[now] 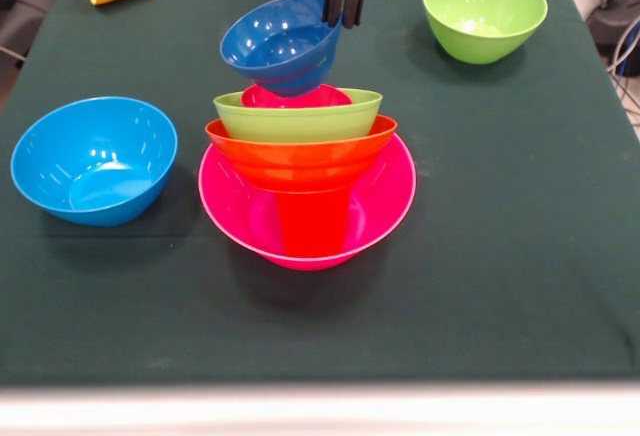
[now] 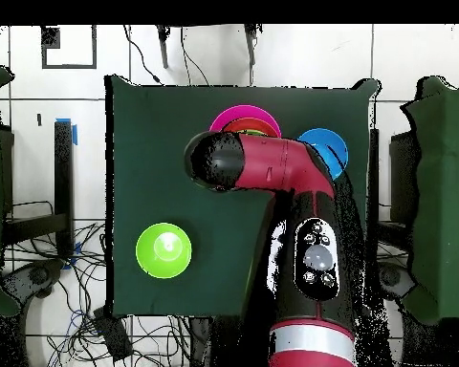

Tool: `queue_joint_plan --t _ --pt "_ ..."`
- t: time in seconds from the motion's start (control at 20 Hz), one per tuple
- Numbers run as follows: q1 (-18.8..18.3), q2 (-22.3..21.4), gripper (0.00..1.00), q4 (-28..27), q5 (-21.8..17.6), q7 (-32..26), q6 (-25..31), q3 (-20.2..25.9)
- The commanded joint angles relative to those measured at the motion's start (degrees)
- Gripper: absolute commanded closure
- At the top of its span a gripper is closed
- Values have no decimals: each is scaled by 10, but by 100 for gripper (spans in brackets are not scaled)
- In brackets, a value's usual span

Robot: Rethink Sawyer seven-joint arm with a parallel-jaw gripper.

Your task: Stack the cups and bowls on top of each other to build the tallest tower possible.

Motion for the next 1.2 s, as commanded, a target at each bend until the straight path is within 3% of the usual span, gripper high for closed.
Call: queue_joint_plan --t 0.05,1.2 --pt "5 46 100 19 -8 43 -36 50" --pt "-2 71 100 -4 -20 32 -40 41"
